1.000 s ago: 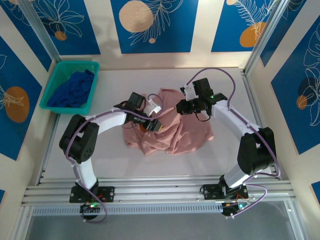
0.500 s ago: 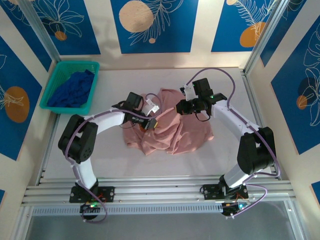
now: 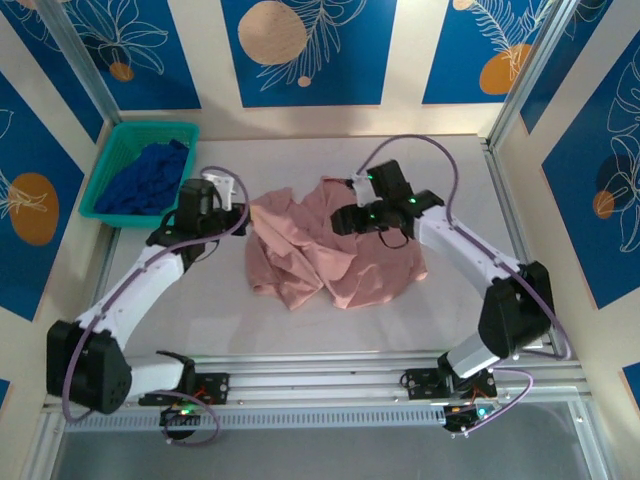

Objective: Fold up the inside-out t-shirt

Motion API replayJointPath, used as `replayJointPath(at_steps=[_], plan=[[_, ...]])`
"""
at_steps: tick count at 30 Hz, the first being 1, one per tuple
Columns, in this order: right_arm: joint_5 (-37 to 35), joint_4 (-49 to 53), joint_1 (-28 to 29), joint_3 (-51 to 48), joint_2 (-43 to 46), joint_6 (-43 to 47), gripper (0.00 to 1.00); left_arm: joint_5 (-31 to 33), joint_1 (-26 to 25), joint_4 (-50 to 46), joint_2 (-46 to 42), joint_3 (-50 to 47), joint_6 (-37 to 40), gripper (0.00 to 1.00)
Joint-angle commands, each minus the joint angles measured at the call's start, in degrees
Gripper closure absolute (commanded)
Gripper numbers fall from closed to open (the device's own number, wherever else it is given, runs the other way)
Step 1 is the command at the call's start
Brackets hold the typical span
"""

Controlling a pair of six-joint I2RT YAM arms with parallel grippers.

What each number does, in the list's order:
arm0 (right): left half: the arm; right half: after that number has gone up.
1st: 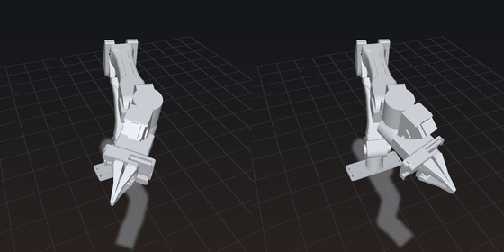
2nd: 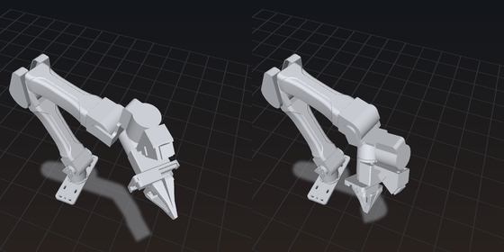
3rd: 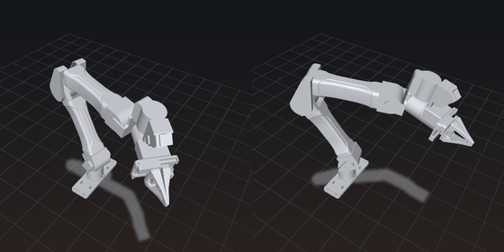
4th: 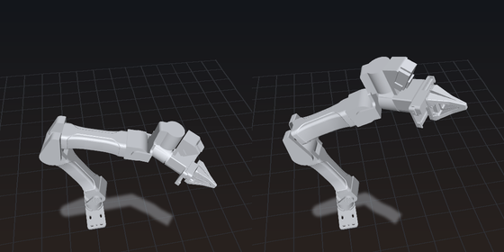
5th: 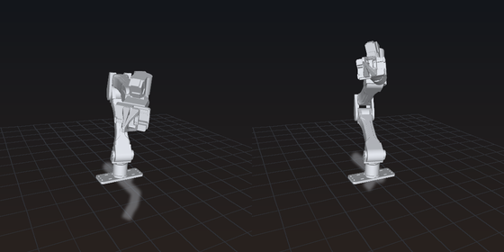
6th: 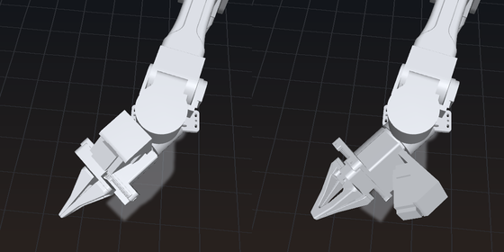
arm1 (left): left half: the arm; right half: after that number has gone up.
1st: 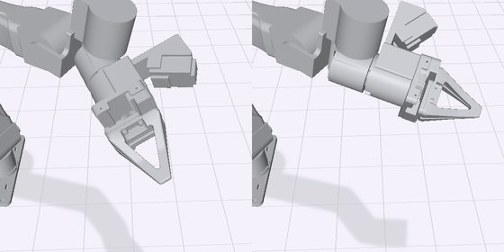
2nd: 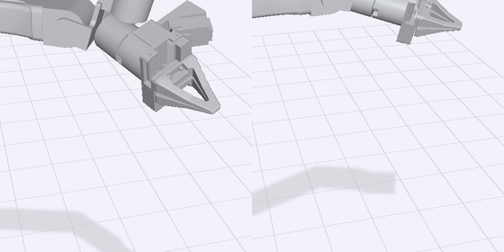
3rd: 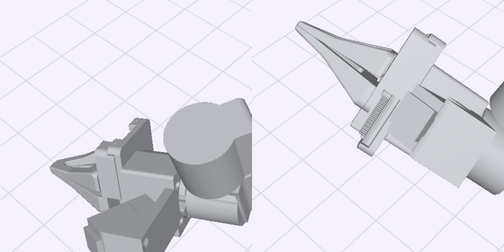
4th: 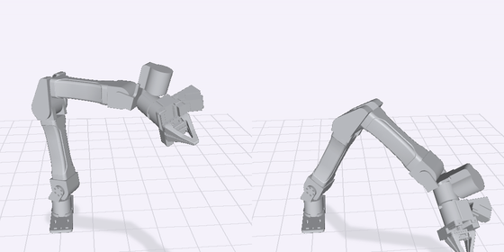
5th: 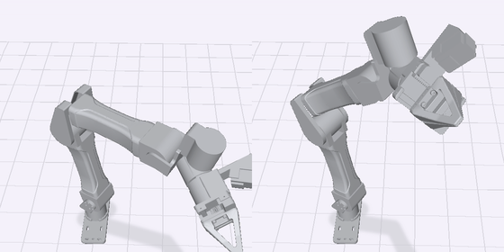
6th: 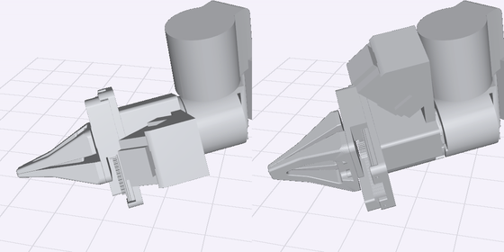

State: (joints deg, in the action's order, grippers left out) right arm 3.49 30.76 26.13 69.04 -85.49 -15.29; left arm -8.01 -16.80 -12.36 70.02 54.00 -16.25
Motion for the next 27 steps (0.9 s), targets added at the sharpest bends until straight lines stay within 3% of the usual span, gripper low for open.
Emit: replayJointPath(at_steps=[1, 6, 10, 16, 23, 26, 27], plan=[[-5.37, 3.72, -1.59, -6.68, 4.52, -4.44, 0.41, 4.77, 1.14, -3.86, -3.02, -0.27, -4.31, 1.0], [-7.13, 5.41, 1.1, -13.13, 3.24, -8.7, 0.41, 5.96, 1.58, -7.03, -4.77, 2.43, -3.67, 1.0], [-13.69, 8.01, 3.24, -15.21, 2.06, -11.93, 0.4, 6.08, 1.65, -8.31, -5.87, 3.57, -3.44, 1.0], [-20.36, 10.86, 0.65, -17.7, 3.4, -16.34, 0.4, 6.9, 1.73, -9.51, -7.41, 3.56, -3.0, 1.0], [-15.24, 6.36, -9.45, -22.53, 5.6, -18.46, 0.41, 6.28, 1.71, -9.32, -9.15, 3.4, -3.52, 1.0], [-11.49, 3.56, -11.42, -22.96, 2.98, -18.55, 0.46, 5.84, 1.69, -9.67, -9.35, 3.48, -3.7, 1.0], [-10.53, 2.41, -11.68, -22.85, 1.85, -18.63, 0.51, 5.66, 1.7, -9.62, -9.43, 3.66, -3.79, 1.0]])
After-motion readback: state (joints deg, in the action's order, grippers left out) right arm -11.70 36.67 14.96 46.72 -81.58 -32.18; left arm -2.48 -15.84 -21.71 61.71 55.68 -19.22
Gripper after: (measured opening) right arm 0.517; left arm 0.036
